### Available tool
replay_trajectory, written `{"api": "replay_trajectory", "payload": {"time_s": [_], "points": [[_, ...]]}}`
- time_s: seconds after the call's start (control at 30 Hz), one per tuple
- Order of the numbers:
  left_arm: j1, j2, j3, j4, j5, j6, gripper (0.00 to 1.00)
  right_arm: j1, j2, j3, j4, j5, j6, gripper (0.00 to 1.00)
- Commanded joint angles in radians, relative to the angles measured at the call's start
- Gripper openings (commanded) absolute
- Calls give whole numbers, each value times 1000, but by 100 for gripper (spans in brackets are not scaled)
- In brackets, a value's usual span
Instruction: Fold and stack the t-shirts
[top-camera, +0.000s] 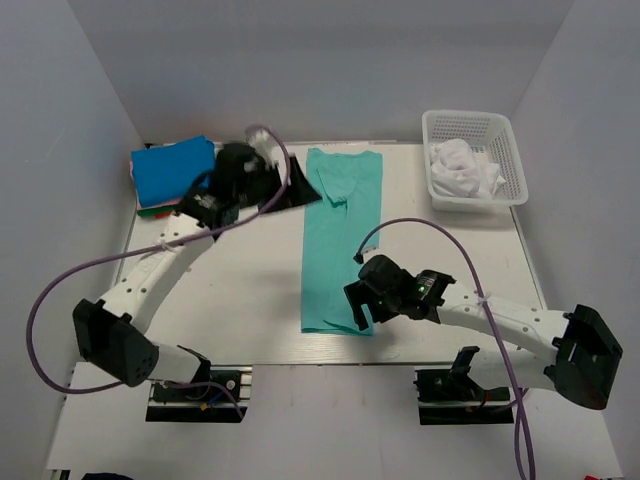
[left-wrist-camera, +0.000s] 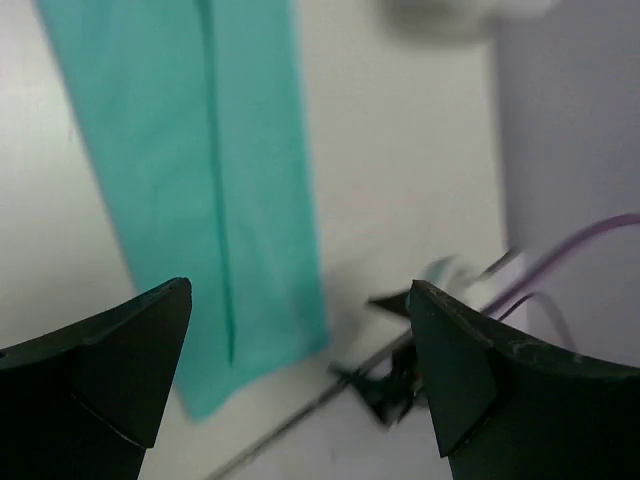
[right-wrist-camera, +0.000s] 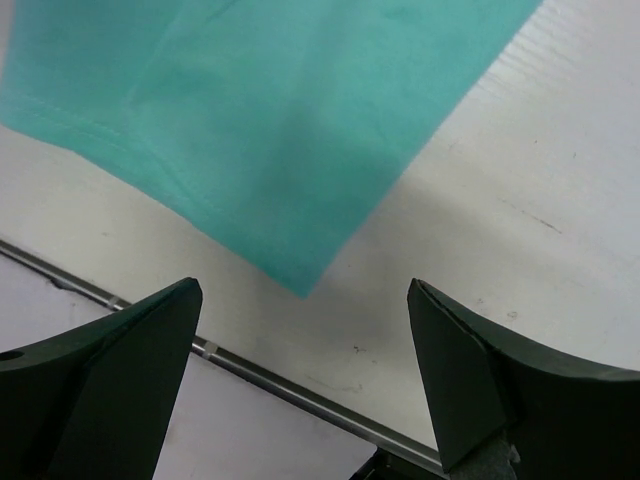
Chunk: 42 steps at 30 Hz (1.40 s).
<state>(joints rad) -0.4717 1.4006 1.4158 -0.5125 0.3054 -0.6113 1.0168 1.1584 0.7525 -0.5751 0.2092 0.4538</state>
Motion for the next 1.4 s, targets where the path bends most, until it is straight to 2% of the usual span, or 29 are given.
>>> {"api": "replay_trajectory", "payload": {"time_s": [0.0,0.07,0.13,0.2,0.37,0.47,0.67,0.77,0.8,0.87,0.9,0.97,1.0,1.1,1.13,1.2,1.23,1.27,1.3,1.37], "points": [[-47,58,-257,-266,9,-44,100,-18,43,-25,18,1,68,88],[-79,0,-386,-290,46,-73,100,-30,52,-51,55,-75,79,79],[-100,-43,-454,-302,66,-99,100,-43,57,-80,72,-120,77,79],[-134,-84,-540,-302,87,-122,99,-52,61,-99,95,-177,95,74],[-212,-84,-616,-235,98,-171,94,-70,84,-125,119,-232,131,69],[-255,-84,-652,-140,77,-185,89,-89,103,-136,139,-257,135,63],[-300,44,-664,-58,0,-174,77,-115,152,-147,144,-286,120,58],[-309,109,-620,-72,-44,-174,71,-126,155,-153,139,-288,117,57],[-309,123,-611,-84,-61,-174,69,-127,153,-157,144,-286,115,53],[-309,155,-601,-84,-75,-174,61,-136,152,-171,152,-283,118,50],[-309,164,-601,-84,-75,-174,59,-142,156,-174,155,-286,121,43],[-309,182,-610,-84,-84,-174,54,-147,165,-174,144,-284,125,37],[-309,195,-621,-66,-84,-174,49,-150,169,-177,144,-286,129,31],[-309,221,-595,-67,-75,-174,38,-156,155,-176,132,-284,129,23],[-321,230,-586,-67,-75,-174,30,-155,161,-176,130,-283,131,21],[-331,230,-586,-78,-63,-174,22,-153,153,-174,127,-283,129,15],[-340,218,-586,-78,-63,-174,9,-153,150,-171,130,-286,126,12],[-340,218,-586,-78,-63,-174,1,-155,149,-171,132,-289,128,8],[-340,206,-577,-90,-75,-174,0,-152,146,-170,130,-298,120,1],[-340,193,-568,-90,-95,-174,0,-152,142,-159,126,-304,115,0]]}}
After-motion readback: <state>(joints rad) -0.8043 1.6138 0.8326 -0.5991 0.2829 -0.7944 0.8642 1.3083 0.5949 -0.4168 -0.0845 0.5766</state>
